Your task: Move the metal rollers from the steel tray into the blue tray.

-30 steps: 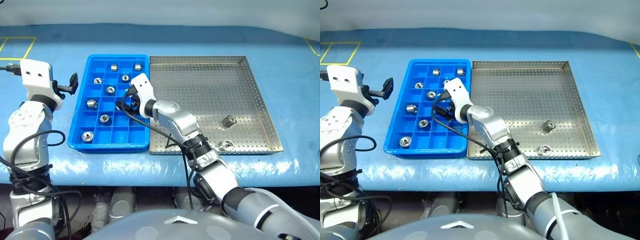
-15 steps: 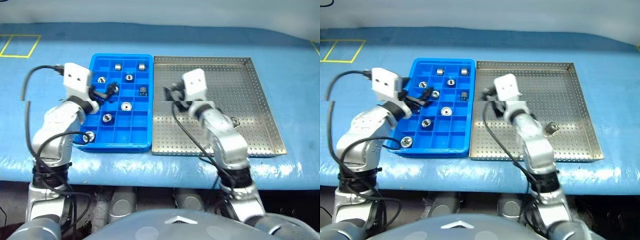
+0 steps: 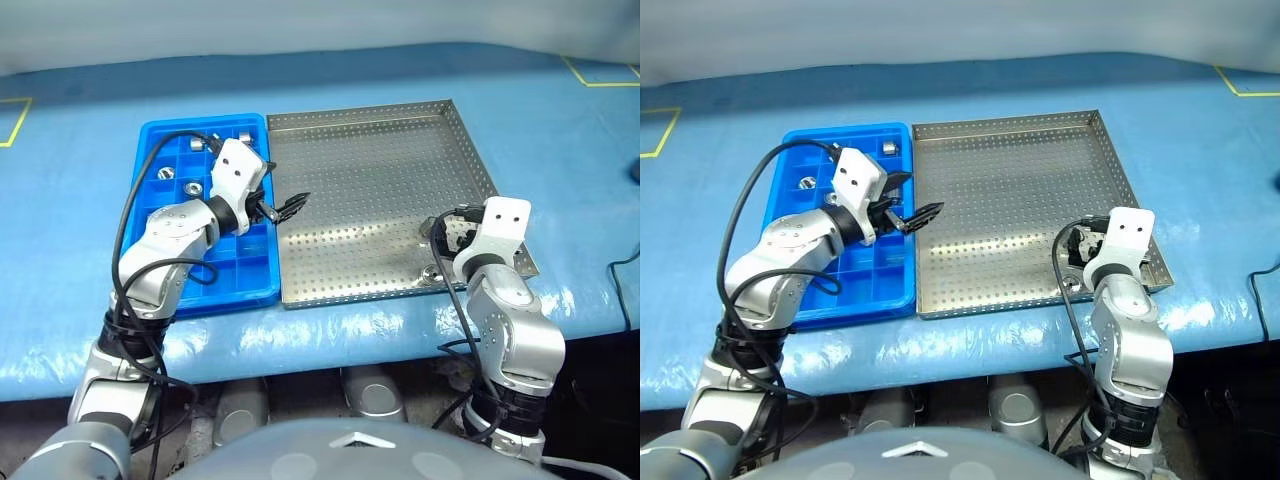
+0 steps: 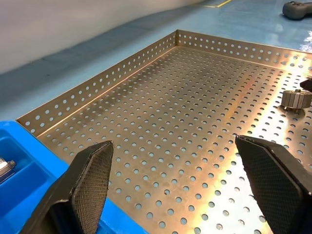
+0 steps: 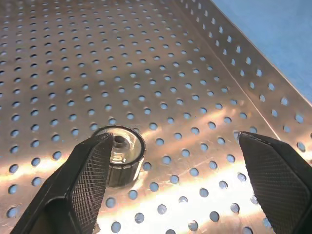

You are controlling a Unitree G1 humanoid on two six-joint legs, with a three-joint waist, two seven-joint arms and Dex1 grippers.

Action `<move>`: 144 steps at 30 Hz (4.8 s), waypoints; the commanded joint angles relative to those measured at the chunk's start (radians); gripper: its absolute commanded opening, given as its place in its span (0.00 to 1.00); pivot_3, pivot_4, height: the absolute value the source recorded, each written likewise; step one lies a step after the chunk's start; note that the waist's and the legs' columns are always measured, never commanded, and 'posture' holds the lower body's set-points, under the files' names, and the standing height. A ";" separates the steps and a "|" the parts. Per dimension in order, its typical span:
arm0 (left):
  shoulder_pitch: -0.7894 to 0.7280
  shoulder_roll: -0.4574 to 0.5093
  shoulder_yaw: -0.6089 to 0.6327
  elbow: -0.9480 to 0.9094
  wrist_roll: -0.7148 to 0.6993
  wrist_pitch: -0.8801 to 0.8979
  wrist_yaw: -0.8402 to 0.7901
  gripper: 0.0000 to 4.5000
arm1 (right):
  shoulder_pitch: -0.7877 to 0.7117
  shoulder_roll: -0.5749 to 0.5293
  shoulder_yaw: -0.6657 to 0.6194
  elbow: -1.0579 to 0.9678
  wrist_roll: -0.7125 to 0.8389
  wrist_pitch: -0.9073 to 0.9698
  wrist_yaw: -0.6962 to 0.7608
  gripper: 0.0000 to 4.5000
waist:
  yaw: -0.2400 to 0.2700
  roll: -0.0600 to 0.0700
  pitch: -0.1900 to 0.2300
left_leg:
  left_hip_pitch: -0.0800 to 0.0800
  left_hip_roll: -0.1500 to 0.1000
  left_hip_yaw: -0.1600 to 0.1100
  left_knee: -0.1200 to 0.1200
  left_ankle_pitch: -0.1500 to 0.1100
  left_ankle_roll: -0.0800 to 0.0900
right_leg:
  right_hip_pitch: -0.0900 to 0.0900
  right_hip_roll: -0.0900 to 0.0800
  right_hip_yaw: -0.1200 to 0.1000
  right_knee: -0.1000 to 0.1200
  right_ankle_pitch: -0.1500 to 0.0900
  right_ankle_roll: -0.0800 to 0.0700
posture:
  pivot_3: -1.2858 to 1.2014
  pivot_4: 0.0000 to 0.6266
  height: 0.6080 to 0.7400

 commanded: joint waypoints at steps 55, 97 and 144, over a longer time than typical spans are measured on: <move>0.001 0.211 0.460 -0.154 -0.064 0.071 0.139 0.97 | -0.388 0.235 0.813 0.320 0.280 -0.011 0.297 0.47 | 0.113 -0.003 0.002 | -0.002 0.005 -0.003 -0.003 -0.002 -0.003 | -0.003 0.004 -0.004 -0.002 0.001 -0.007 | 0.55 0.24 1.00; 0.015 -0.035 0.106 -0.041 -0.062 -0.090 0.010 0.97 | -0.146 -0.832 0.358 -0.400 0.269 0.258 0.542 0.92 | 0.066 -0.003 0.003 | -0.004 -0.002 -0.001 0.001 -0.005 0.002 | -0.001 -0.003 -0.002 -0.004 -0.004 0.000 | 0.43 0.24 1.00; 0.080 -0.139 0.006 -0.047 -0.039 -0.064 0.074 0.97 | -0.083 -0.839 0.272 -0.130 0.423 0.545 0.517 0.65 | 0.011 -0.003 0.003 | -0.001 -0.003 0.001 0.005 -0.006 0.004 | 0.003 -0.002 0.000 -0.004 -0.002 0.003 | 0.43 0.24 1.00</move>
